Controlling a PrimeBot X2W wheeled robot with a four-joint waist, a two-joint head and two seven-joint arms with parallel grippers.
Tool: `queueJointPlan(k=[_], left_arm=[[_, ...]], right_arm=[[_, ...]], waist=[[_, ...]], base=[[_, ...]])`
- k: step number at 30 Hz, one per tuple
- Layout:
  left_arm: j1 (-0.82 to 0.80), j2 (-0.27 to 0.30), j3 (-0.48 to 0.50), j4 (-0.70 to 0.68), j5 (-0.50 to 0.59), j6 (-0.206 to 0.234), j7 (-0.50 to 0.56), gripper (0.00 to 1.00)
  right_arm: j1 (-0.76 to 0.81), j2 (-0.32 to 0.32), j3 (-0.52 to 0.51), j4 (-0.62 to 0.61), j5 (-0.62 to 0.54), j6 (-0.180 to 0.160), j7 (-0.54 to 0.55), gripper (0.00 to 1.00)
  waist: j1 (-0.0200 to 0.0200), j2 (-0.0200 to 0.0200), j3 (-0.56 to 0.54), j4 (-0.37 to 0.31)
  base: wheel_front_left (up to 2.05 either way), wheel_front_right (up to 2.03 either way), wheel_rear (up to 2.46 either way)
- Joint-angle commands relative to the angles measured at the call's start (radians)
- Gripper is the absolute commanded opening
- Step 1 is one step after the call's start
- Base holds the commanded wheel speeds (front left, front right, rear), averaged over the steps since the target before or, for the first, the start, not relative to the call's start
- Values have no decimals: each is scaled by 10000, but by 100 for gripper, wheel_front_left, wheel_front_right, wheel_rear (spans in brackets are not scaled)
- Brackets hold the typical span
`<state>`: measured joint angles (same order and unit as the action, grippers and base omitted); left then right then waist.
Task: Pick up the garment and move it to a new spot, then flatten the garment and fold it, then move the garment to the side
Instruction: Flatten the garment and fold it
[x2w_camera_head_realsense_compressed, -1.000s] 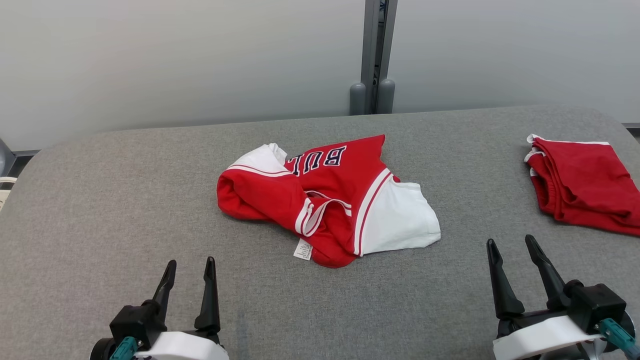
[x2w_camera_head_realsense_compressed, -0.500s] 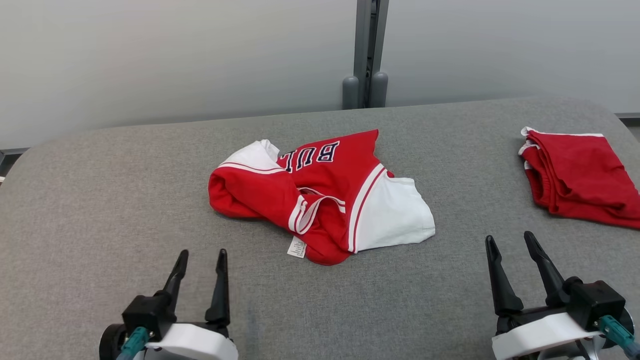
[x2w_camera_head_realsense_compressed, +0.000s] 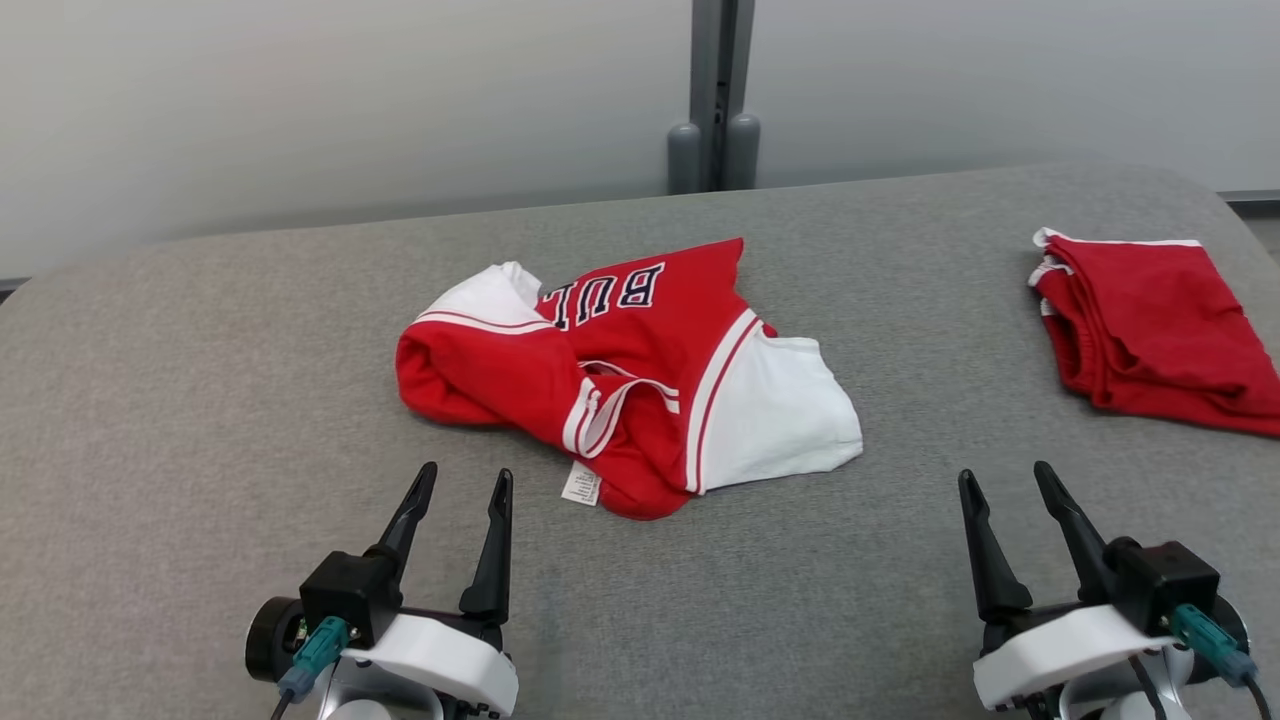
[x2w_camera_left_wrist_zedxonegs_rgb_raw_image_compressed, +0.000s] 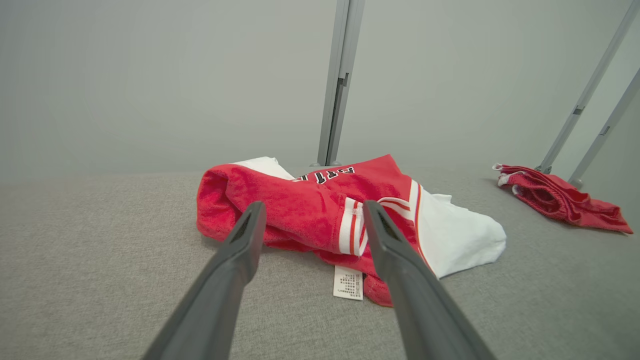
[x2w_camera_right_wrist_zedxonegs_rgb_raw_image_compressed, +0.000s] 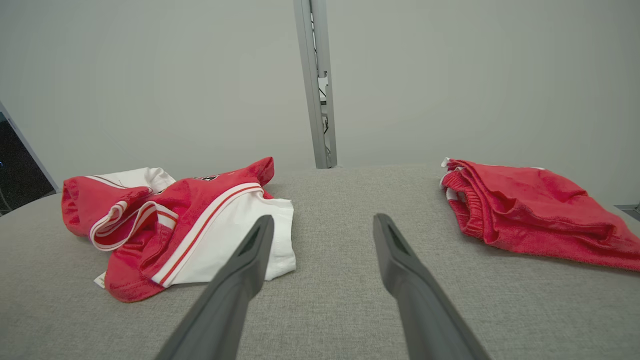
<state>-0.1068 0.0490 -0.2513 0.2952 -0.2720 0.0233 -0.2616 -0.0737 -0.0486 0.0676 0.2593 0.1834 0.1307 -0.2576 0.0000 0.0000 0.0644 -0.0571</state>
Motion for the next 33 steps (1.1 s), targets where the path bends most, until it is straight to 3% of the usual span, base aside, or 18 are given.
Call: queueJointPlan(k=[1, 17, 26, 27, 28, 30, 33], left_arm=[[-126, 47, -25, -8, -40, 11, -47, 100], [-188, 36, -117, -349, -132, 190, -46, 100], [-14, 34, 112, -430, -23, 174, -46, 100], [1, 35, 149, -441, -15, 181, -47, 100], [20, 35, 229, -468, 9, 208, -46, 100], [26, 37, 311, -493, 18, 206, -47, 100], [-14, 62, 372, -460, 110, 155, -47, 100]], right_arm=[[-360, -42, 0, 460, -80, 3, 39, 100], [-2888, -54, -455, 5264, 578, 3, -16, 100], [-3444, -59, -736, 6344, 1476, 3, -94, 98], [-3482, -60, -709, 6373, 1587, 3, -95, 83], [-3574, -80, -628, 6342, 1639, 3, -97, 34], [-3664, -96, -619, 6182, 1805, 3, -97, 0], [-3738, -104, -444, 5981, 2078, 3, -96, 0]], waist=[[0, 0, 105, 256], [0, 0, 786, 2280], [0, 0, 858, 2626], [0, 0, 869, 2599], [0, 0, 903, 2516], [0, 0, 950, 2398], [0, 0, 1008, 2250]], base=[[0, 0, 0], [0, 0, 0], [0, 0, 0], [0, 0, 0], [0, 0, 0], [0, 0, 0], [0, 0, 0]])
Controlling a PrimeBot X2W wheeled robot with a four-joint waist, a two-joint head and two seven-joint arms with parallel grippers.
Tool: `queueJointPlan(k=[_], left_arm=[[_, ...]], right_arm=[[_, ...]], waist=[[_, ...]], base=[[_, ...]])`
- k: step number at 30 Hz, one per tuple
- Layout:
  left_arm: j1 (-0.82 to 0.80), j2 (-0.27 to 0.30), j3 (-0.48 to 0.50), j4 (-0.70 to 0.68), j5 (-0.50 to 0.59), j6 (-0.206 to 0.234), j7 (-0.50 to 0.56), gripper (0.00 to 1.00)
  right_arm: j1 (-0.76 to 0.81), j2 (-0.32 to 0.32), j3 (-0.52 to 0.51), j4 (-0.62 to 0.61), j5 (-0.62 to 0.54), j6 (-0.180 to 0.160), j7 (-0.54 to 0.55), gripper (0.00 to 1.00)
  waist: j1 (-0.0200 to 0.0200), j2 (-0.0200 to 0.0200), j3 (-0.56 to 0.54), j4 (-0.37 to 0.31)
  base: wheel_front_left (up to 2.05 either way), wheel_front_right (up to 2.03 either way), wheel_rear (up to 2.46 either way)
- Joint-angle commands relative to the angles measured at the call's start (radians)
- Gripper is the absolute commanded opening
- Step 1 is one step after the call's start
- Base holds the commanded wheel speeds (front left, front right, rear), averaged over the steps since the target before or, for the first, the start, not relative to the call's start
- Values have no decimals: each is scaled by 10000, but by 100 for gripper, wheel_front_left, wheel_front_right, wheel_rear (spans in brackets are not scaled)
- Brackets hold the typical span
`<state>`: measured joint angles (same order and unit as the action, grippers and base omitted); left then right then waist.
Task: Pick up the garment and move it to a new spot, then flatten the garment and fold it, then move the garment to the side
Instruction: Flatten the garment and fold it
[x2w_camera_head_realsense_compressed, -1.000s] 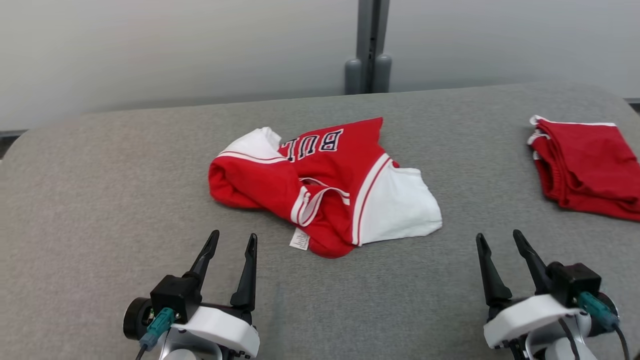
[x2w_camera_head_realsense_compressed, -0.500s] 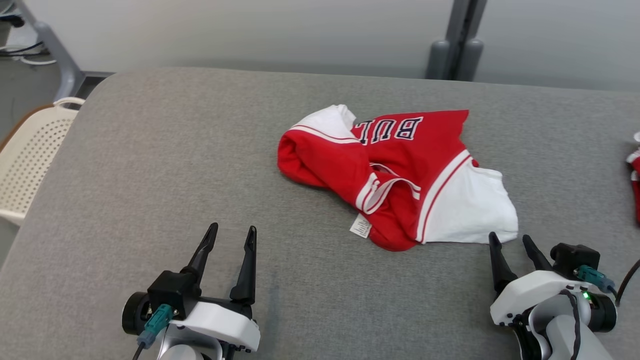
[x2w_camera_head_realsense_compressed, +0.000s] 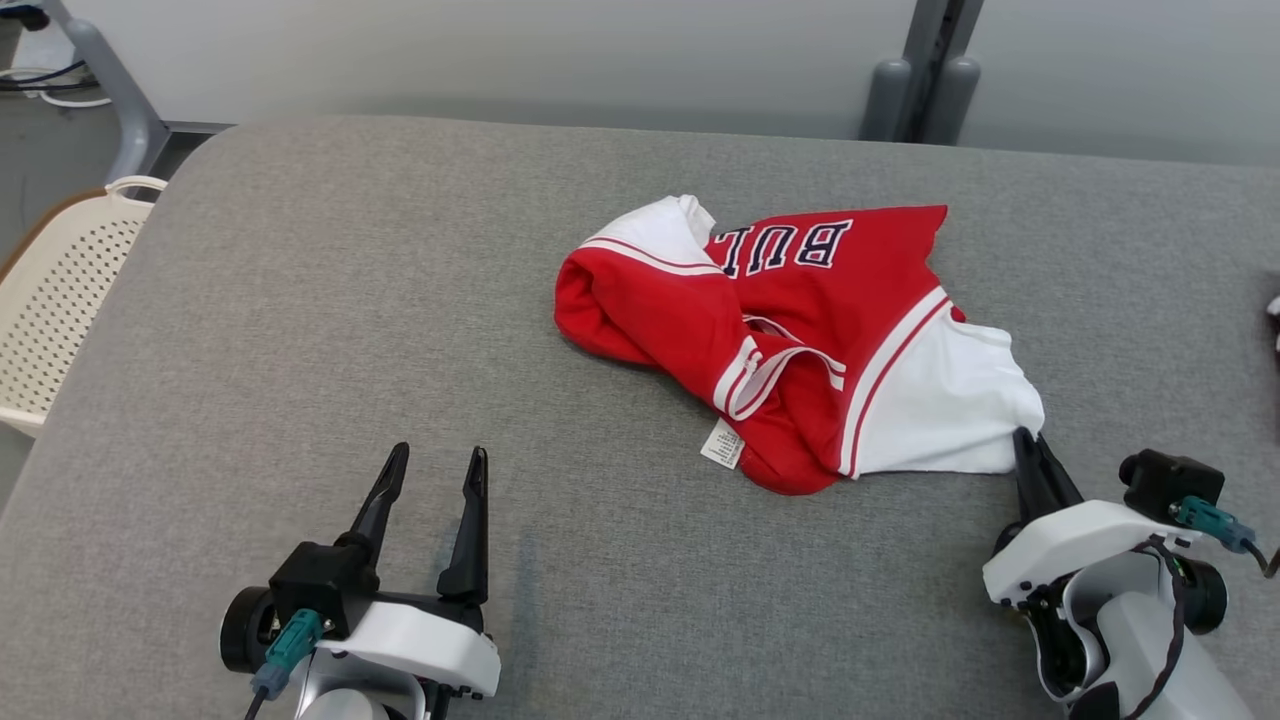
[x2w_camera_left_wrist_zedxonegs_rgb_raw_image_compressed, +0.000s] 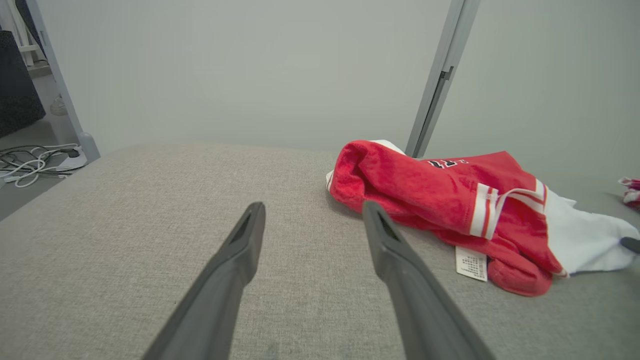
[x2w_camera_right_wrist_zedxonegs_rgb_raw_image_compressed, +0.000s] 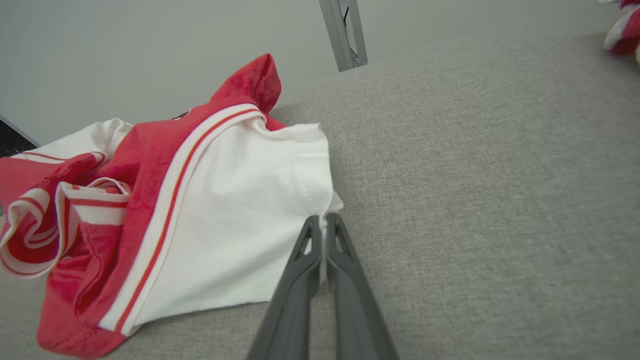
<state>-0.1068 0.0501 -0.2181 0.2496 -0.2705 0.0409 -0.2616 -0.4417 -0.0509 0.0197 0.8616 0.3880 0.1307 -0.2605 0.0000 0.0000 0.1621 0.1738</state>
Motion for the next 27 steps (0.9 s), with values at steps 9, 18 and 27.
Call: queueJointPlan(k=[9, 18, 27], left_arm=[[67, 56, 194, 30, 155, -44, -47, 100], [150, 38, 135, 63, 54, -44, -47, 100], [2, 30, -30, 118, -47, -23, -47, 100]], right_arm=[[-56, -544, -98, -1604, 1017, 3, -62, 0], [-592, -1925, -352, -3111, 2626, 3, 41, 0], [-2241, -2568, -238, -4367, 3279, 5, 859, 0]], waist=[[0, 0, -131, -562], [0, 0, -390, -1082], [0, 0, -397, -1150]], base=[[0, 0, 0], [0, 0, 0], [0, 0, 0]])
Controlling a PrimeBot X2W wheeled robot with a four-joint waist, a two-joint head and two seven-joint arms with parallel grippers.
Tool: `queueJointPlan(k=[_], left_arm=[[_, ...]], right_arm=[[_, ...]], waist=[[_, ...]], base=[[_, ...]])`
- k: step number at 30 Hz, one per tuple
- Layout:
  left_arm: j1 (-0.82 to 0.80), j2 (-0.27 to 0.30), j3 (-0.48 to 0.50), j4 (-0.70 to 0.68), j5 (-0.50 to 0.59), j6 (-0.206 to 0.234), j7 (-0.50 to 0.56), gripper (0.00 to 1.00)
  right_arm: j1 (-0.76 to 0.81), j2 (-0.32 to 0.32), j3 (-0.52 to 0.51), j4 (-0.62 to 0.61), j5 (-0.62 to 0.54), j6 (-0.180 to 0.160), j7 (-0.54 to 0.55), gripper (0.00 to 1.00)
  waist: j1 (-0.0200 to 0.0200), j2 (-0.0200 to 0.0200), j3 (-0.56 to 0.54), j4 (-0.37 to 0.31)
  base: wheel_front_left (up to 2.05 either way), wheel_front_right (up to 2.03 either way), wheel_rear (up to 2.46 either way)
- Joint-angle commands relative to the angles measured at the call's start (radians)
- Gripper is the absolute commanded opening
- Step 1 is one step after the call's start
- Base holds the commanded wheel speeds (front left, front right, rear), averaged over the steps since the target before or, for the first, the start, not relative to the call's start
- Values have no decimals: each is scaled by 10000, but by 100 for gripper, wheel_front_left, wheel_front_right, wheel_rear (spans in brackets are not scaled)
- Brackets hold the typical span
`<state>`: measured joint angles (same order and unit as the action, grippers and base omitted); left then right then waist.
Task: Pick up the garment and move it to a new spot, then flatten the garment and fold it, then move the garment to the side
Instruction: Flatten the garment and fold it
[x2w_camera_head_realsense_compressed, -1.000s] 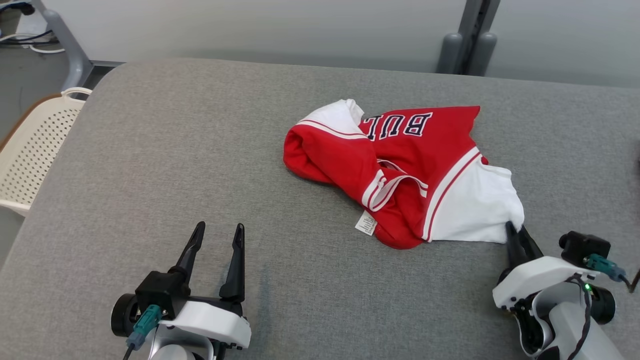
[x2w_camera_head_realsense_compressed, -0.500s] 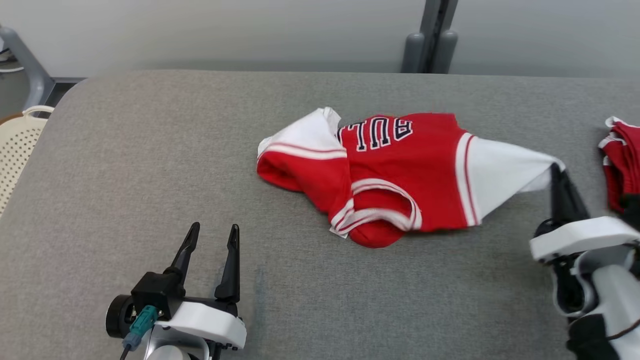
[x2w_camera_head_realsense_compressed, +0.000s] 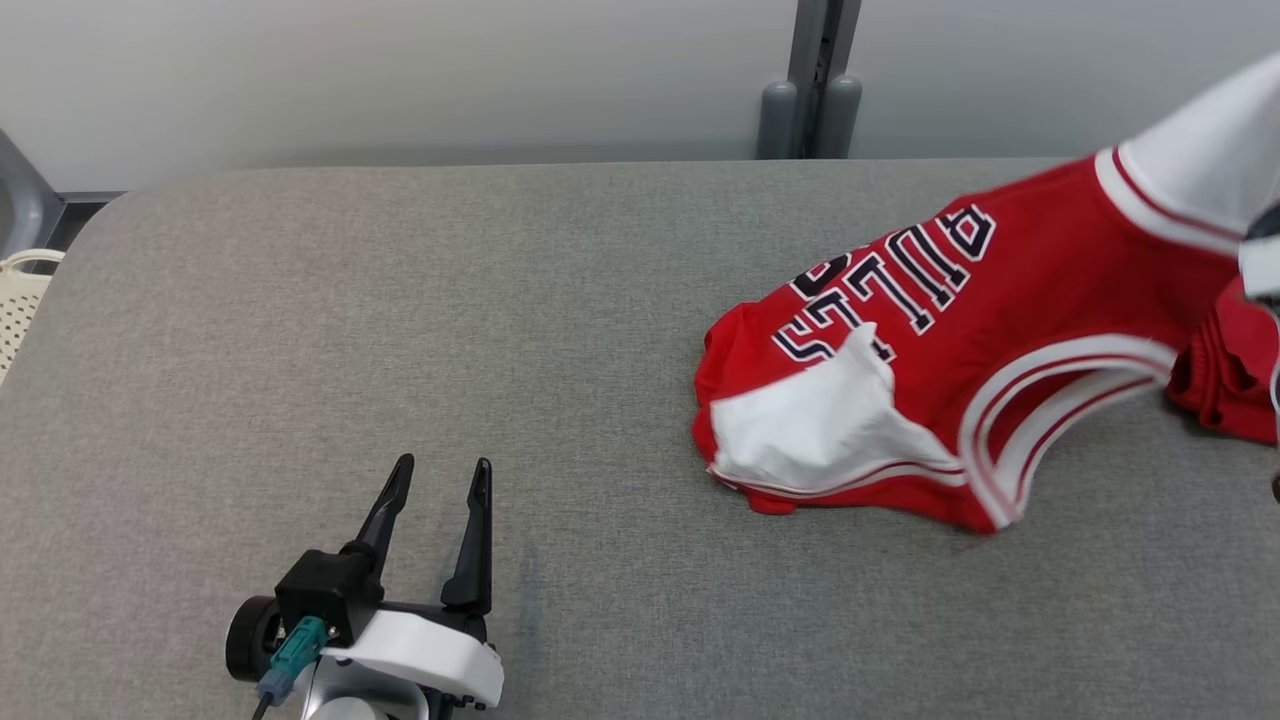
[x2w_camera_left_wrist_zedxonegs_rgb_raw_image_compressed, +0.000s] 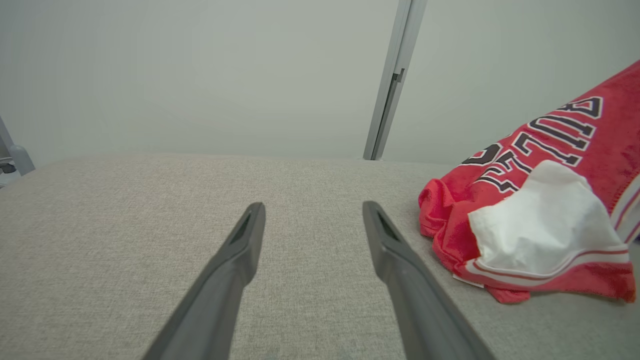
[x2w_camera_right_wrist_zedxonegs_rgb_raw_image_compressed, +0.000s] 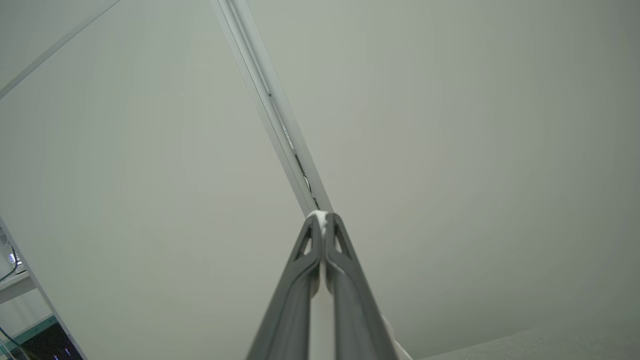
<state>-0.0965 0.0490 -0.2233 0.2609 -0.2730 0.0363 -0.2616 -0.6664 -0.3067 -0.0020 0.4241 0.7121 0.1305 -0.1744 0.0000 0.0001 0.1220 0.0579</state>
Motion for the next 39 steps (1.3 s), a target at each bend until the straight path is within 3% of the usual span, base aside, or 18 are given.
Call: queueJointPlan(k=[1, 6, 14, 26, 28, 29, 30, 35, 39], left_arm=[[-127, 40, 6, -2, -52, 22, -47, 100], [-189, 39, -185, 29, -213, 77, -47, 100], [-450, 36, -651, 70, -445, 111, -47, 100], [-813, 35, -1385, 164, -941, 284, -47, 100], [-812, 33, -1411, 164, -975, 331, -47, 100], [-802, 35, -1414, 160, -986, 338, -47, 100], [-792, 33, -1407, 154, -995, 351, -47, 100], [-696, 36, -1237, 90, -980, 448, -47, 100], [-640, 38, -1031, -2, -868, 473, -47, 100]], right_arm=[[-212, 76, 61, -131, 62, 7, 46, 0], [-893, 820, 866, -526, 225, 7, 424, 0], [-785, 2262, 3440, 519, 403, 7, 642, 0], [-2201, 2535, 6409, 3574, 2020, 7, -137, 0], [-2494, 2532, 6763, 3948, 2358, 7, -221, 44], [-2638, 2532, 6935, 4100, 2520, 7, -269, 92], [-2752, 2533, 7103, 4222, 2678, 7, -320, 100], [-3174, 2525, 7793, 4585, 2869, 7, -513, 100], [-3587, 2528, 8496, 5015, 2351, 7, -625, 100]], waist=[[0, -1, 14, 48], [0, -1, 27, 400], [0, -1, 211, 1245], [0, -1, 509, 2676], [0, -1, 536, 2785], [0, -1, 541, 2808], [0, -1, 542, 2818], [0, -1, 508, 2600], [0, -1, 483, 2126]], base=[[0, 0, 0], [0, 0, 0], [0, 0, 0], [0, 0, 0], [0, 0, 0], [0, 0, 0], [0, 0, 0], [0, 0, 0], [0, 0, 0]])
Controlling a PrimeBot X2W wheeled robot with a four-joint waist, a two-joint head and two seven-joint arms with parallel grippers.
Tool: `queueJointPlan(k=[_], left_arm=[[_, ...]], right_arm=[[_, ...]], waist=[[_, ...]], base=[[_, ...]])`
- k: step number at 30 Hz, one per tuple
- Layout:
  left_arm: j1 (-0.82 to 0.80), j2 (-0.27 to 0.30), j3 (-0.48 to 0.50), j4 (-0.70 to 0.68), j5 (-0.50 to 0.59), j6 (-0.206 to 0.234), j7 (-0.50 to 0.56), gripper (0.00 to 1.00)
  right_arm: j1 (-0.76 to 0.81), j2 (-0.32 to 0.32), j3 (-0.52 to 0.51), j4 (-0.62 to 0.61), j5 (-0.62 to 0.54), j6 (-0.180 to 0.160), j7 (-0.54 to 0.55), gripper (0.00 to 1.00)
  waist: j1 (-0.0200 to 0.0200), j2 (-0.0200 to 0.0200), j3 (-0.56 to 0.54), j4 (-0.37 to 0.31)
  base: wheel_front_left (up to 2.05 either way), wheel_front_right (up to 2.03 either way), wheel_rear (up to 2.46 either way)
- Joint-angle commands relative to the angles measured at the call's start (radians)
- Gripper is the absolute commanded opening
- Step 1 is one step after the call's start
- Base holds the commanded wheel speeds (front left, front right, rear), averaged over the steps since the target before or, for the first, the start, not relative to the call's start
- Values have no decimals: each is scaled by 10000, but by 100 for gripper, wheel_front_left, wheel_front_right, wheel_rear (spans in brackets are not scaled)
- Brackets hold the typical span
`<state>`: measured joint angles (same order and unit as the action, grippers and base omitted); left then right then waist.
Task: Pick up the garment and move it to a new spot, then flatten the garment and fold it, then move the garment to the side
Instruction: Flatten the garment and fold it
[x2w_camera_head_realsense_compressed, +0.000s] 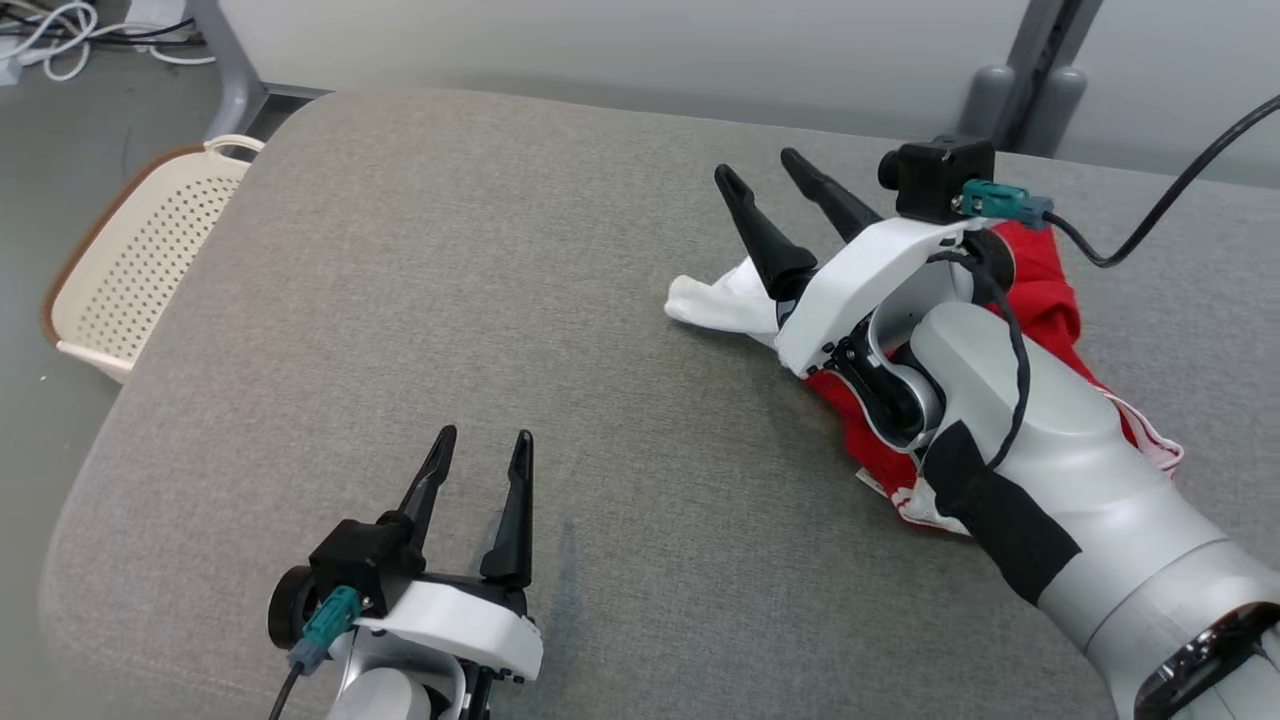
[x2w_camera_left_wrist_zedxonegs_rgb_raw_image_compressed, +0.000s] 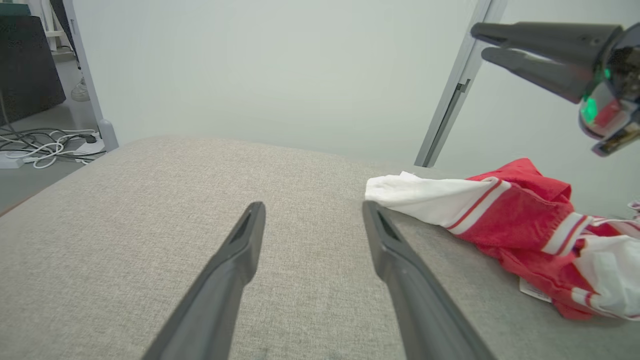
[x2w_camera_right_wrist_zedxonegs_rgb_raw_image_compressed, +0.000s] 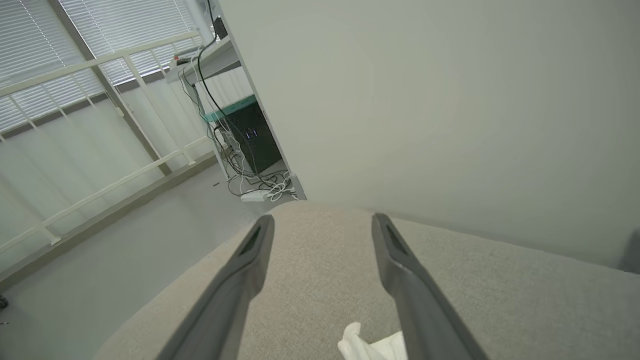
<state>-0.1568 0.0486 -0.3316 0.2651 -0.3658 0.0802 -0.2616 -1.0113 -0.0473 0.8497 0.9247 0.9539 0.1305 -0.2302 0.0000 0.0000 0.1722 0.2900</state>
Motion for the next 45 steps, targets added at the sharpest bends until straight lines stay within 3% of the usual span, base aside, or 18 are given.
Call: queueJointPlan(k=[1, 5, 8, 13, 20, 25, 34, 40, 41, 42, 43, 44, 45], left_arm=[[-32, 40, 115, -80, 85, 38, -47, 100], [78, 40, 363, -157, 250, 5, -46, 100], [144, 40, 460, -196, 335, -63, -47, 100], [293, 41, 567, -186, 441, -93, -46, 100], [481, 43, 664, -103, 515, -159, -47, 100], [547, 44, 648, -7, 586, -235, -46, 100], [416, 40, 580, 89, 812, -353, -46, 100], [436, 38, 669, 112, 845, -372, -47, 100], [447, 38, 675, 114, 843, -375, -46, 100], [454, 38, 680, 122, 843, -381, -47, 100], [456, 40, 685, 135, 842, -379, -46, 100], [455, 40, 689, 146, 838, -369, -47, 100], [452, 40, 692, 158, 829, -358, -47, 100]], right_arm=[[-239, -71, 40, 133, -212, 7, -146, 100], [-161, -445, -260, 182, -698, 7, -352, 100], [398, -1127, -1228, -551, -1380, 7, -363, 100], [2500, -1992, -3423, -2205, -2974, 7, -359, 100], [6243, -2244, -5523, -3946, -4617, 7, -362, 100], [6899, -2028, -6002, -3582, -5216, 5, -363, 100], [6035, -1992, -6116, -1889, -6462, 5, -169, 100], [5624, -1972, -5861, -1013, -6177, 5, 16, 100], [5561, -1984, -5786, -910, -6094, 5, -2, 46], [5513, -1986, -5692, -808, -5992, 5, -13, 29], [5469, -2007, -5613, -743, -5911, 5, -33, 19], [5422, -2028, -5529, -664, -5823, 5, -51, 0], [5355, -2040, -5439, -619, -5716, 5, -75, 0]], waist=[[0, 0, -22, -327], [0, 0, -79, -876], [0, 0, -102, -1201], [0, 0, -179, -1634], [0, 0, -376, -2006], [0, 0, -457, -2078], [0, 0, -354, -1600], [0, 0, -301, -1319], [0, 0, -302, -1293], [0, 0, -308, -1271], [0, 0, -317, -1256], [0, 0, -329, -1249], [0, 0, -343, -1246]], base=[[0, 0, 0], [0, 0, 0], [0, 0, 0], [0, 0, 0], [0, 0, 0], [0, 0, 0], [0, 0, 0], [0, 0, 0], [0, 0, 0], [0, 0, 0], [0, 0, 0], [0, 0, 0], [0, 0, 0]])
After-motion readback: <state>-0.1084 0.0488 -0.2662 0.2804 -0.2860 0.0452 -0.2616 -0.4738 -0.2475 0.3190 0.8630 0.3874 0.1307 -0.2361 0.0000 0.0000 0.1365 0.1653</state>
